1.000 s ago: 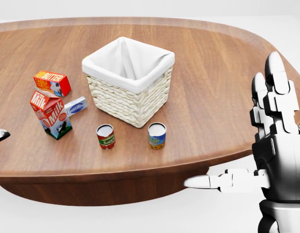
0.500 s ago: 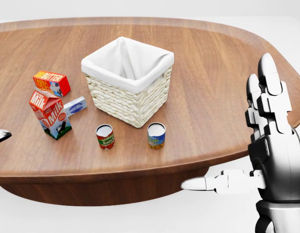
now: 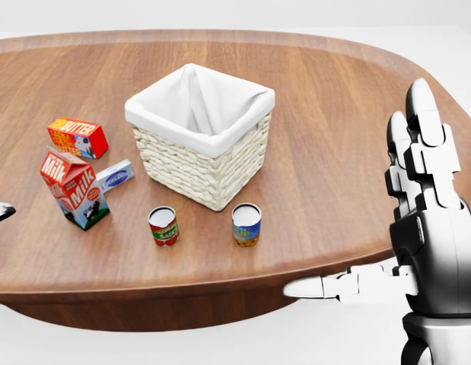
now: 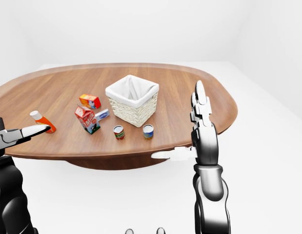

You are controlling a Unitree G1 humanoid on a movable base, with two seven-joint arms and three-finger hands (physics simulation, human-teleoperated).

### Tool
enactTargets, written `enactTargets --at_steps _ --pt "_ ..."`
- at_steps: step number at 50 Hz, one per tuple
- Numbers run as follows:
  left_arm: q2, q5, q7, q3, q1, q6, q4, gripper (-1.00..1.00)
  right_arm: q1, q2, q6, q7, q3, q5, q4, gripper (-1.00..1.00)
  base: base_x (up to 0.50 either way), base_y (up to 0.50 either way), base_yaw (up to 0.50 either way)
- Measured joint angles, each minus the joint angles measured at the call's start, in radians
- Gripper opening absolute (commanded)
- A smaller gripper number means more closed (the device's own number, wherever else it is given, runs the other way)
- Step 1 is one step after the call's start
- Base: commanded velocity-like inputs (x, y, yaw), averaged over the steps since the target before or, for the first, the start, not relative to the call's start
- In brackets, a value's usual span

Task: Pick up the alphabet soup, and put it in the basket.

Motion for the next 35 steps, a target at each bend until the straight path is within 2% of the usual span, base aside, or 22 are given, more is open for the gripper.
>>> enactTargets --at_steps 35 --pt "-0.002 0.001 0.001 -0.002 0.002 0.000 -0.004 1.00 0.003 0.000 0.000 0.003 0.000 0.002 0.001 1.00 0.24 0.00 0.00"
